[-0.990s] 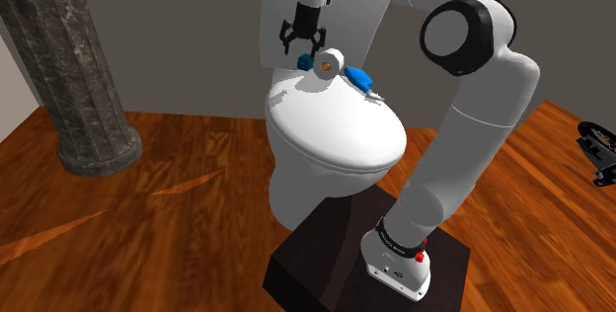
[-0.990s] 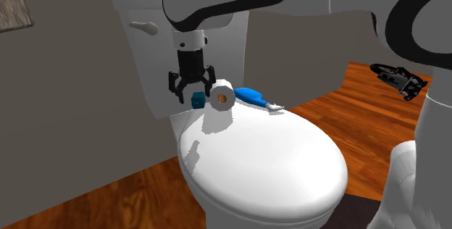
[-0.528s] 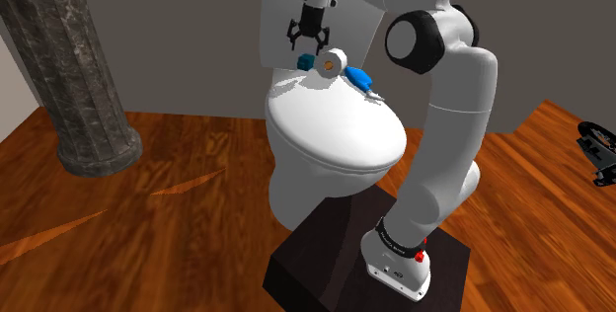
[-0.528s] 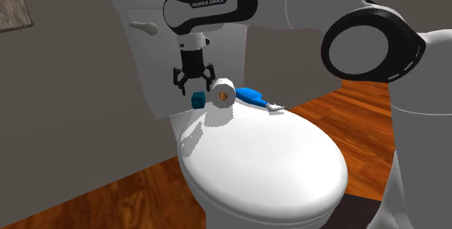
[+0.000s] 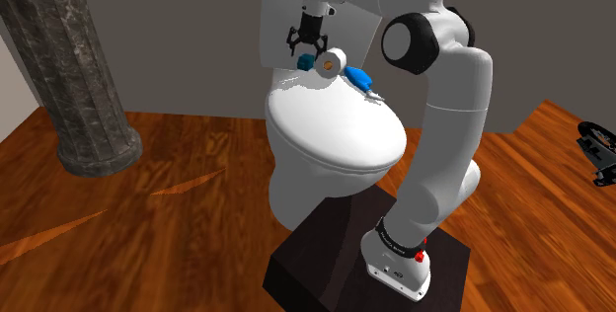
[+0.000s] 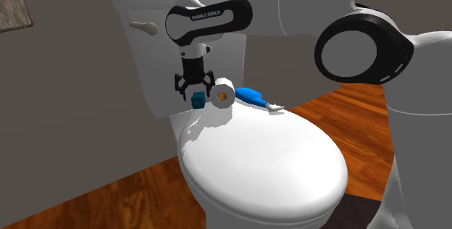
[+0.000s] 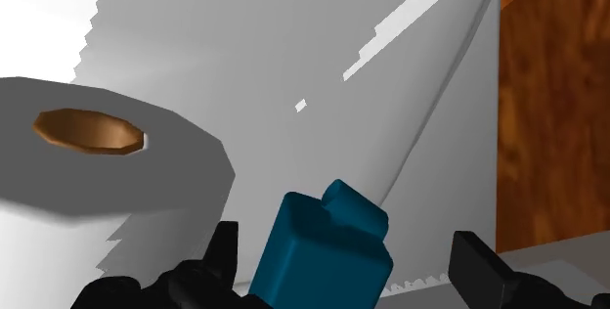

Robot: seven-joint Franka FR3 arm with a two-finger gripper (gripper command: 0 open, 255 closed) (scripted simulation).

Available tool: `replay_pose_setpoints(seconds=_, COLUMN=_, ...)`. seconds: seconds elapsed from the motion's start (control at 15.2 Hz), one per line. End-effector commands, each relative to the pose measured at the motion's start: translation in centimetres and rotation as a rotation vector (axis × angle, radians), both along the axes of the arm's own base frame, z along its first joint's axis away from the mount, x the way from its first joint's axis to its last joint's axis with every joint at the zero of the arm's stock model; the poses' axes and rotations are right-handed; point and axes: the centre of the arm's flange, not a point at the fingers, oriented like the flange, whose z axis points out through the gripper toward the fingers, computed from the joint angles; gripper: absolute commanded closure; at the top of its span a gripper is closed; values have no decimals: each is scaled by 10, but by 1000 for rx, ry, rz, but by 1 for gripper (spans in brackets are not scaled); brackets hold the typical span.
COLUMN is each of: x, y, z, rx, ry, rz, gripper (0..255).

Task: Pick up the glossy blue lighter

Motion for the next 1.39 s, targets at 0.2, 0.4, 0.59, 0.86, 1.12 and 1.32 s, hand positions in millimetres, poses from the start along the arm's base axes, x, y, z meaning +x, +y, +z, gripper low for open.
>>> replay_pose_setpoints(seconds=0.2, x=1, y=-2, z=-16, rx=5, ry=15, rz=-4, gripper=255)
replay_pose_setpoints(seconds=0.4, x=2, y=0, z=-16, rx=5, ry=15, rz=-4, gripper=255)
replay_pose_setpoints(seconds=0.59, x=3, y=3, z=-12, rx=5, ry=15, rz=-4, gripper=255)
replay_pose_setpoints(seconds=0.86, x=0, y=-3, z=-5, rx=5, ry=15, rz=-4, gripper=255)
replay_pose_setpoints(seconds=1.12, x=0, y=-3, z=16, rx=5, ry=15, rz=-4, gripper=255)
replay_pose_setpoints(seconds=1.32, x=0, y=-3, z=32, rx=5, ry=15, rz=-4, gripper=255)
